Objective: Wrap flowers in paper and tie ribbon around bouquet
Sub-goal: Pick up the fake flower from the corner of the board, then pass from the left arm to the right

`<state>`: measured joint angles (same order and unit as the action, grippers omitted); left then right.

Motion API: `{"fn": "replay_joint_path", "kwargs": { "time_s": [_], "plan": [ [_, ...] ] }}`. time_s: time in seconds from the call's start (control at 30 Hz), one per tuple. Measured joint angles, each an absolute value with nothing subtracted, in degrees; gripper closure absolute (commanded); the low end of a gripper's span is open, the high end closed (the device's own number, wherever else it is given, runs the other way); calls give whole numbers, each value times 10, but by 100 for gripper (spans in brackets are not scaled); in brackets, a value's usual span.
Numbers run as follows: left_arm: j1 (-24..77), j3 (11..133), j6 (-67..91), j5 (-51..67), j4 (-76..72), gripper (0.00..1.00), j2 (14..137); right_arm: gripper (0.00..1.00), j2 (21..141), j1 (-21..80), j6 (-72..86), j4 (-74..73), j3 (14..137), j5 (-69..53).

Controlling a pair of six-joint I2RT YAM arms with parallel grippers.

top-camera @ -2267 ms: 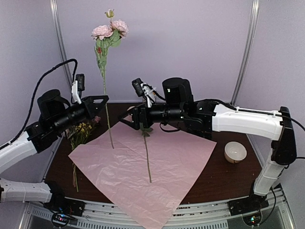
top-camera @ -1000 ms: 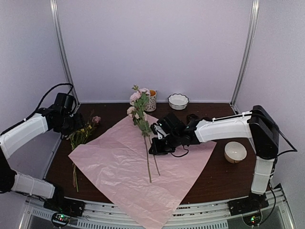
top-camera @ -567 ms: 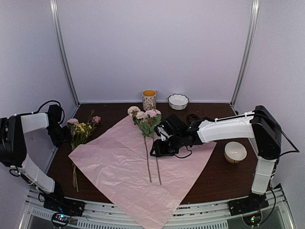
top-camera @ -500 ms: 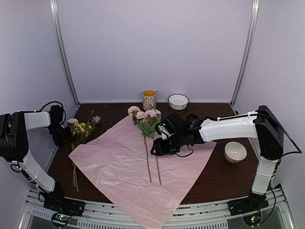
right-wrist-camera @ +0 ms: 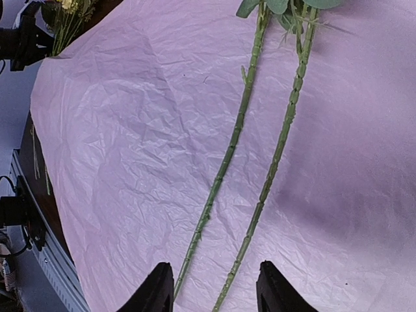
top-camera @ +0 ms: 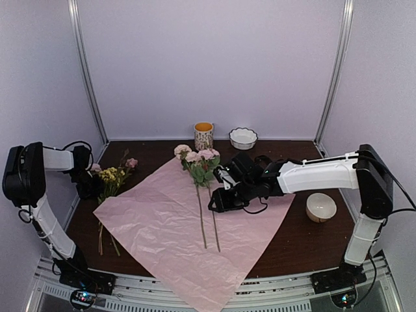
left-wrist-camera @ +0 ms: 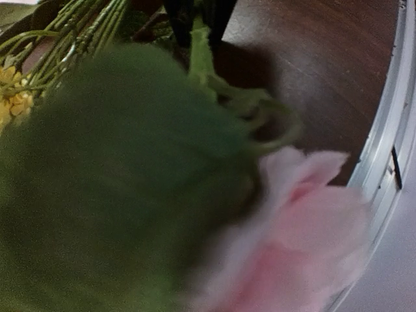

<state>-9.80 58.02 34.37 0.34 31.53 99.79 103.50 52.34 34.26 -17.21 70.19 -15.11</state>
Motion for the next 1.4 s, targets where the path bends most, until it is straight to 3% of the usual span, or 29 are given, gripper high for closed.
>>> {"fn": "replay_joint_path", "kwargs": {
  "time_s": [0.17,0.33,0.67,0.9,1.0,1.13,1.3,1.4],
  "plan": [
    [-98,582,340,-20,322,100,975,55,1035,522,334,-174,702,-149],
    [-97,585,323,-81,349,100,872,55,1035,522,329,-176,702,-149],
    [3,654,222,-379,393,100,681,55,1035,522,325,-191,718,-149],
    [106,650,62,-504,296,100,577,55,1035,522,313,-201,733,-144],
    [135,649,23,-455,277,100,547,55,1035,522,311,-205,736,-140],
    [146,649,32,-269,263,100,494,55,1035,522,303,-207,738,-141],
    [154,649,148,-35,161,100,466,53,1014,522,281,-176,728,-167],
    [196,648,215,37,97,100,495,52,967,528,258,-121,710,-201]
  ]
}}
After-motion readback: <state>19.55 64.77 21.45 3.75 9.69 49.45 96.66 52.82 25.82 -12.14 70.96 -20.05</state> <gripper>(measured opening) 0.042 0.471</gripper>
